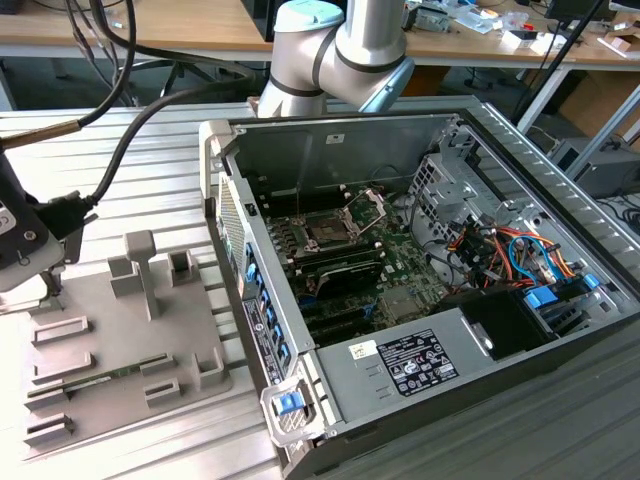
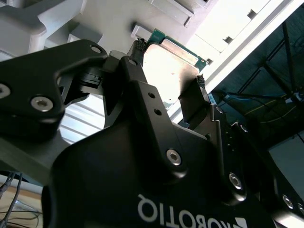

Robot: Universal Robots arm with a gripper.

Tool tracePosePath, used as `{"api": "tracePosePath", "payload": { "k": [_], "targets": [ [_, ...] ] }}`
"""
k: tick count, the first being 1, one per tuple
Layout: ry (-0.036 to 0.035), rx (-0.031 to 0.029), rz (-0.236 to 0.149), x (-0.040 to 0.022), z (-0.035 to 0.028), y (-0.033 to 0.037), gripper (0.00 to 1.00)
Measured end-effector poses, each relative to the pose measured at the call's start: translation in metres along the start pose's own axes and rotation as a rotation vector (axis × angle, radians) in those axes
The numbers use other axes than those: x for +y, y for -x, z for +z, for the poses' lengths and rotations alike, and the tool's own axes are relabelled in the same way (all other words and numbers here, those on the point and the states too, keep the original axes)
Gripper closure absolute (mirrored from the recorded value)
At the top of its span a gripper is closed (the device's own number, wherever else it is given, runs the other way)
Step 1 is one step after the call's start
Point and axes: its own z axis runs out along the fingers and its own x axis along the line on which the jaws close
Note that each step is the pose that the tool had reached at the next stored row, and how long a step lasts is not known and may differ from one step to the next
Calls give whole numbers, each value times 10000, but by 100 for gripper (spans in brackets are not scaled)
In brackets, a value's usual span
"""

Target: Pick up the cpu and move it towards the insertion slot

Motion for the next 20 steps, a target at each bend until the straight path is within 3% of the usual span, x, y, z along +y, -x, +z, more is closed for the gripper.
{"api": "tracePosePath", "payload": {
  "k": [20],
  "targets": [
    [0, 0, 0, 3, -65, 0, 45]
  ]
}}
